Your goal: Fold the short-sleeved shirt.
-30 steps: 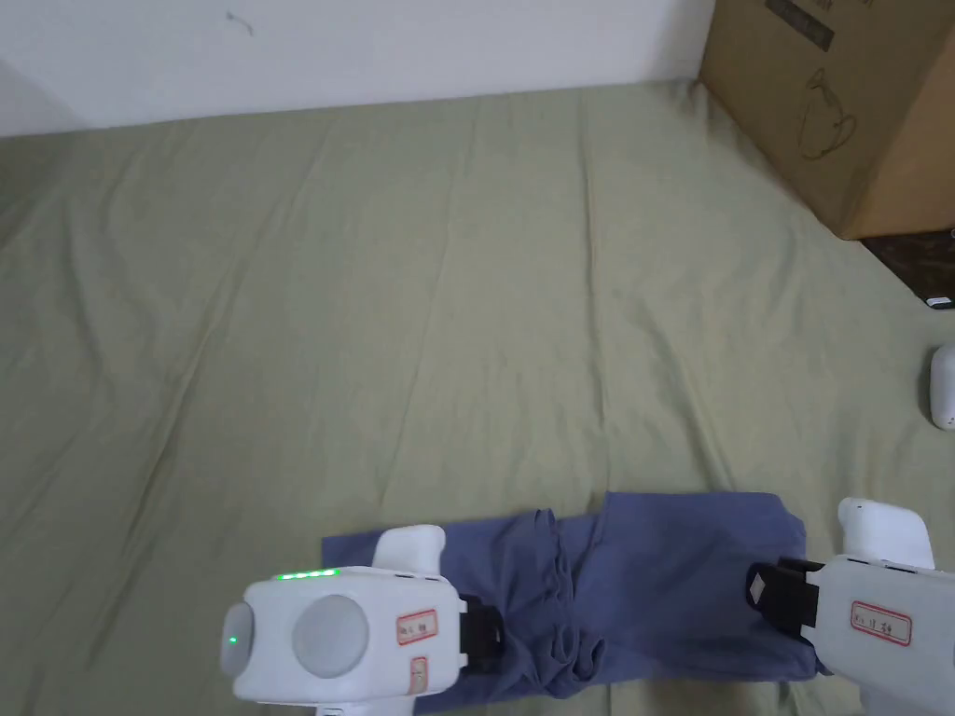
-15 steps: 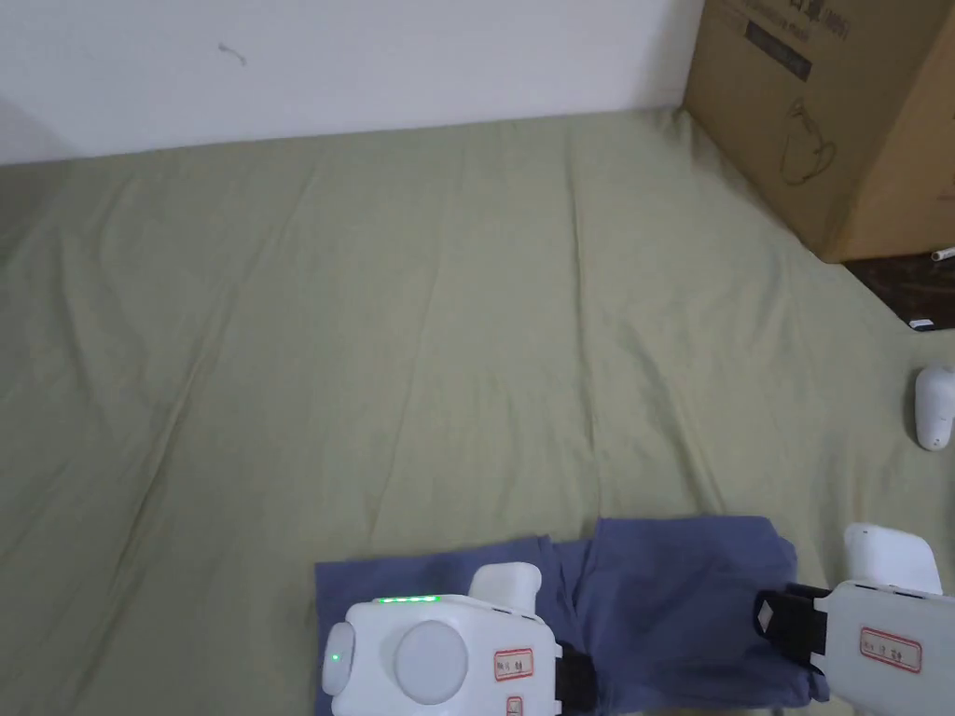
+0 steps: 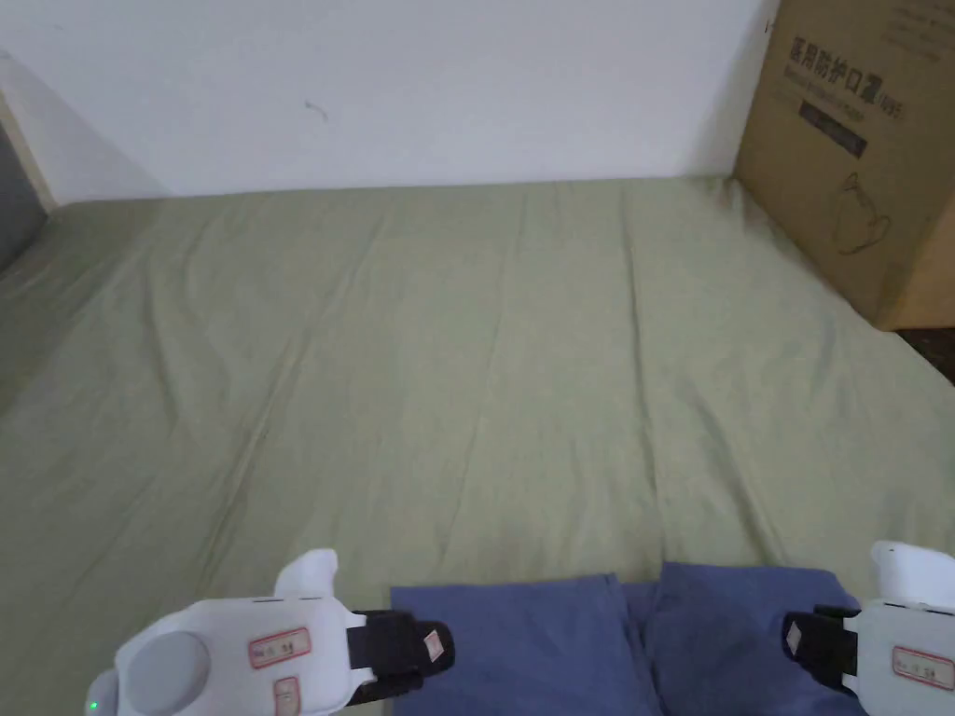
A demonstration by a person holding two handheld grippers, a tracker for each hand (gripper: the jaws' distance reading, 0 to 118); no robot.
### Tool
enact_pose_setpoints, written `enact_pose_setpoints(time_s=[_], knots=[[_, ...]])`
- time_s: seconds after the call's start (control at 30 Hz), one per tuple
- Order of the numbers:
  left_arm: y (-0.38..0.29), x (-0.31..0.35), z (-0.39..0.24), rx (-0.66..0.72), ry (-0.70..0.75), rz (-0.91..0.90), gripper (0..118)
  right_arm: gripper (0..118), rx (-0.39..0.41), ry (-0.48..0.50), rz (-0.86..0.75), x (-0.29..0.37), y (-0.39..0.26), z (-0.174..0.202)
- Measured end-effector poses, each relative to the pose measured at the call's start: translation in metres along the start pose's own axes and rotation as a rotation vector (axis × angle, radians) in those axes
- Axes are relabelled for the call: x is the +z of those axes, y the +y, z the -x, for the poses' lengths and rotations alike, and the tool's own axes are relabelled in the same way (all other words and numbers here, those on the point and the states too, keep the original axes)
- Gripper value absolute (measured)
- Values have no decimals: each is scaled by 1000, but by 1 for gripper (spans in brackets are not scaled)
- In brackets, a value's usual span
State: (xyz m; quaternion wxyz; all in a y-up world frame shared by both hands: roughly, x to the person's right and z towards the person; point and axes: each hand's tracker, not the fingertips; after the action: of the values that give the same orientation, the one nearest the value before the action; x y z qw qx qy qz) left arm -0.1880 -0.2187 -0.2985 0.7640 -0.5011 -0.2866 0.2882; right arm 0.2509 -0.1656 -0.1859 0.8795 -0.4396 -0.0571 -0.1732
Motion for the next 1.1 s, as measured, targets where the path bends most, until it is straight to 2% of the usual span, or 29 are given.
enact_pose_setpoints(time_s=[0.1,0.2,0.23,0.27,0.37,0.43,0.5,0.53,0.57,0.6,0.63,0.7,0.73,0.83,0.93,0.97,1.1], knots=[[0,10,27,10,25,37,43,0,9,11,8,-8,0,13],[-5,-1,46,47,-23,51,101,0,45,37,20,-14,2,26],[-5,-6,51,62,-32,63,117,0,60,36,24,-15,2,30],[-6,-16,57,93,-38,116,118,0,82,35,30,-16,3,36],[-9,-34,68,153,-66,202,117,0,111,22,42,-21,5,44],[-3,-44,70,143,-158,128,117,0,117,23,56,-23,6,47],[3,-55,74,161,-228,149,116,0,126,32,61,-24,5,49],[6,-63,76,183,-262,162,107,0,131,34,66,-27,6,45],[9,-70,77,206,-293,195,86,0,133,32,70,-29,6,45],[9,-74,77,220,-318,200,45,0,133,27,73,-30,6,45],[11,-79,75,206,-290,187,14,0,129,23,75,-32,6,44],[10,-83,75,89,-74,159,14,0,115,23,83,-35,6,38],[8,-81,73,107,-209,180,14,0,112,24,88,-36,5,38],[11,-58,77,169,-315,146,13,0,147,13,107,-36,3,37],[21,-34,93,75,-216,151,13,0,158,-2,119,-39,3,37],[22,-23,97,93,-240,159,13,0,154,-2,119,-41,3,36],[38,25,126,64,-119,126,13,0,133,12,118,-41,3,41]])
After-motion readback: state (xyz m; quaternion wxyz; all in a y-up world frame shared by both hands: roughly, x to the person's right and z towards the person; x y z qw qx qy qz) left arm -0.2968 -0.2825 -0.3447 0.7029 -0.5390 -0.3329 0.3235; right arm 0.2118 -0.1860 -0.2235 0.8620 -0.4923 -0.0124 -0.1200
